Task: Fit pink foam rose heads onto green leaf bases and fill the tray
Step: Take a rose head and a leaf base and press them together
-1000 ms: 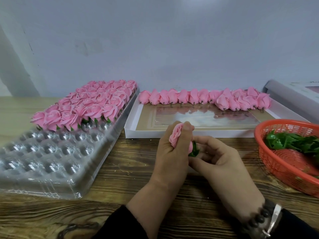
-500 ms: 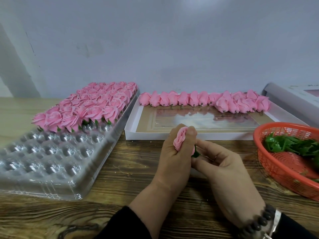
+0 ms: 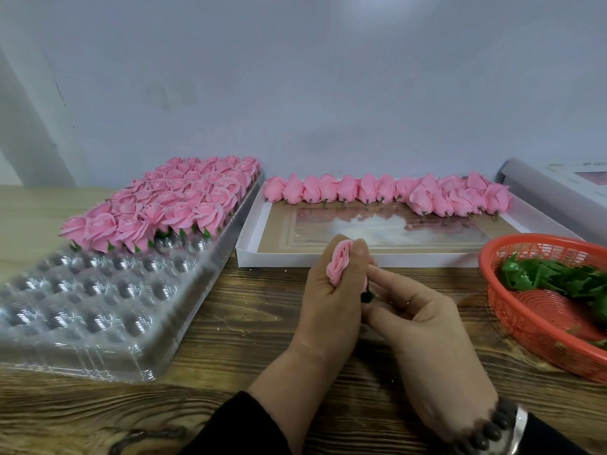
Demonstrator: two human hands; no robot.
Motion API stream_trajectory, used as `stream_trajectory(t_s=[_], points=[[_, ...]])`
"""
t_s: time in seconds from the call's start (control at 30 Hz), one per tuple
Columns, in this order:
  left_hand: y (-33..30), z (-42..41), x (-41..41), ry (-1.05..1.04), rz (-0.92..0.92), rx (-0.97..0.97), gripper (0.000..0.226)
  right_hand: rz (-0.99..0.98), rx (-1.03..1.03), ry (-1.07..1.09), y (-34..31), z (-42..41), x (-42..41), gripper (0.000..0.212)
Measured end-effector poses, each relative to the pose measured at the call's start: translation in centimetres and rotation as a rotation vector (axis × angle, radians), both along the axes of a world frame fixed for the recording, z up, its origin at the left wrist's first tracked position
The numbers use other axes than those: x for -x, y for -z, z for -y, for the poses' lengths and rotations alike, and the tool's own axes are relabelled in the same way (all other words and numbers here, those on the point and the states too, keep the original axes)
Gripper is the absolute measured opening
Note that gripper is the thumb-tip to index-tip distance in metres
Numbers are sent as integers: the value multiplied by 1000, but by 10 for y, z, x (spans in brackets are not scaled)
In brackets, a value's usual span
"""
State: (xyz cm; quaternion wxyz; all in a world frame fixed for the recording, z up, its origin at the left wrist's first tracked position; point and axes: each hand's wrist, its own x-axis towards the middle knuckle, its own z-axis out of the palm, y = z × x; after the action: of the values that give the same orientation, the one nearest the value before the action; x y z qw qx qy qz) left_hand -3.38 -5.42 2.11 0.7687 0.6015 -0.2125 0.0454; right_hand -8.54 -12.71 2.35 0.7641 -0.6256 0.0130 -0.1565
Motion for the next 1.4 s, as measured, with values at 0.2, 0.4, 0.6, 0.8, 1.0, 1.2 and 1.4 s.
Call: stream_trajectory(t_s=[0.2,0.4,0.6,0.8,1.0,1.2,1.4], points=[[0,3,5,40,-82,93,45,10,23,53,-2,2,0,42],[3,-1,-6,25,-244,207,38,21,-9,29,-2,0,-4,41],[4,1,-5,32,-154,152,30,9,31,53,-6,1,-1,44],[7,6,-2,29,-98,109,36,10,3,9,-6,-4,2,52],[2,5,1,59,-139,173,25,75,43,31,-9,0,-1,52],[2,-3,-4,172,-415,314,24,51,652,194,3,13,-7,36],[-1,-2,0,240,-517,418,27,92,927,224,6,17,-7,15]])
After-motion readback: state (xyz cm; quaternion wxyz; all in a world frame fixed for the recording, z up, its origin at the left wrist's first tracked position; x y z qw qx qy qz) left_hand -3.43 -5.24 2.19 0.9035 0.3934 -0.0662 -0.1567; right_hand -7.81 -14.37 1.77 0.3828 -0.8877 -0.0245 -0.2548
